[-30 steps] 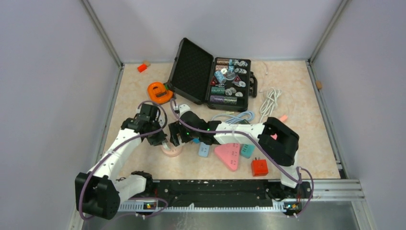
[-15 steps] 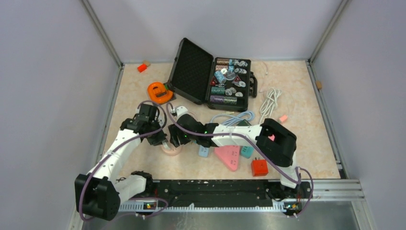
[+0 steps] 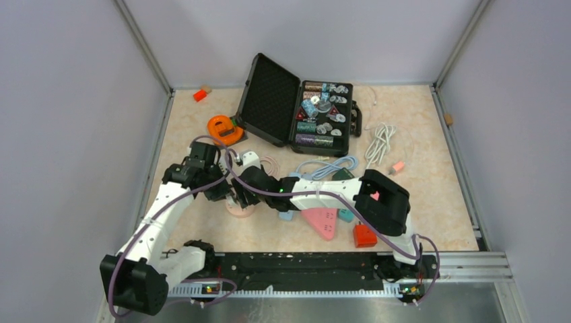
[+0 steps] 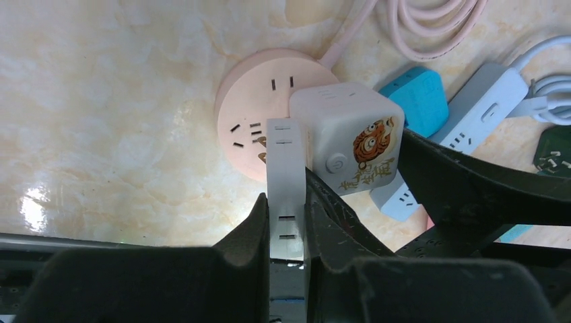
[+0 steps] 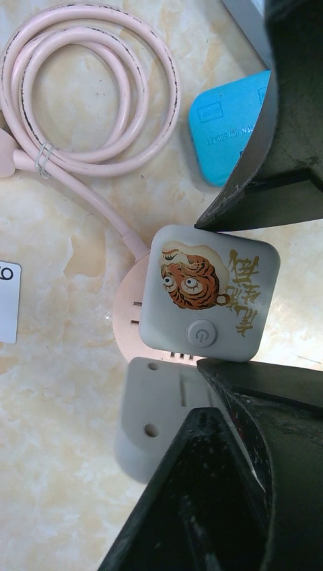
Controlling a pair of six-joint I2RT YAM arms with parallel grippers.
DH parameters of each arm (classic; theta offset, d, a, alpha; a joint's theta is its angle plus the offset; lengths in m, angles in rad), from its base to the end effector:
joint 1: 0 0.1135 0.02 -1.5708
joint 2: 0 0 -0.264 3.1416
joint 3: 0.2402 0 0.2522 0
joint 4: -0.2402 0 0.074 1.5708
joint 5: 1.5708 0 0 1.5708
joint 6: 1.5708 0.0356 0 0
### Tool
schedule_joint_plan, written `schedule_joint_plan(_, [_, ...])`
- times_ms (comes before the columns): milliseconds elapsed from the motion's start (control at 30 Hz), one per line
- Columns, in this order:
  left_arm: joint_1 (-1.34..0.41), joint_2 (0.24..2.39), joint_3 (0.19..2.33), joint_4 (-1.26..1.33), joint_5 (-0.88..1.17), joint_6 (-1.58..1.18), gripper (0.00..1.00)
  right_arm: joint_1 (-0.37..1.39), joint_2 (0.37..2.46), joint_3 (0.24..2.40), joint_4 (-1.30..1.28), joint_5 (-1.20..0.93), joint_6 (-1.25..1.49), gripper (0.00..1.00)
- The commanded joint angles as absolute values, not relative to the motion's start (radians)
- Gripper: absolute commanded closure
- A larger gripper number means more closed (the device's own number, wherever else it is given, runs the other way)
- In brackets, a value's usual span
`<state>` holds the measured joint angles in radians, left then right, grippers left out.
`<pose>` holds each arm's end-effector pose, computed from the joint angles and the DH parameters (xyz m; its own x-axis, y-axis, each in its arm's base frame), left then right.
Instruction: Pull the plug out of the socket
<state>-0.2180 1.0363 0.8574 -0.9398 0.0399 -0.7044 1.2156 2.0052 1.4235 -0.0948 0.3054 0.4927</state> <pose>0.1804 -0.0414 0.2576 -0.8202 -0.4810 -0.3096 -0.3911 0.8665 -0.3102 0.1676 0.4209 0.2009 -0.5762 -0.2563 -0.7761 -0.6130 0.7636 0.2030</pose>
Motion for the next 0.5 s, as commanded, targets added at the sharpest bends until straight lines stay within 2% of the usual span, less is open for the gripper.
schedule_joint_plan(0, [-0.215,1.026,0.929,-0.948,-0.059,-0.7,1.0,1.235,2.06,1.405,-0.217,0.314,0.5,0.9])
schedule_joint_plan(467, [-0.057,1.019,0.781,-0.921,-0.261,-0.816,1.0,1.199,1.988,1.405,-0.183,0.226,0.538,0.78])
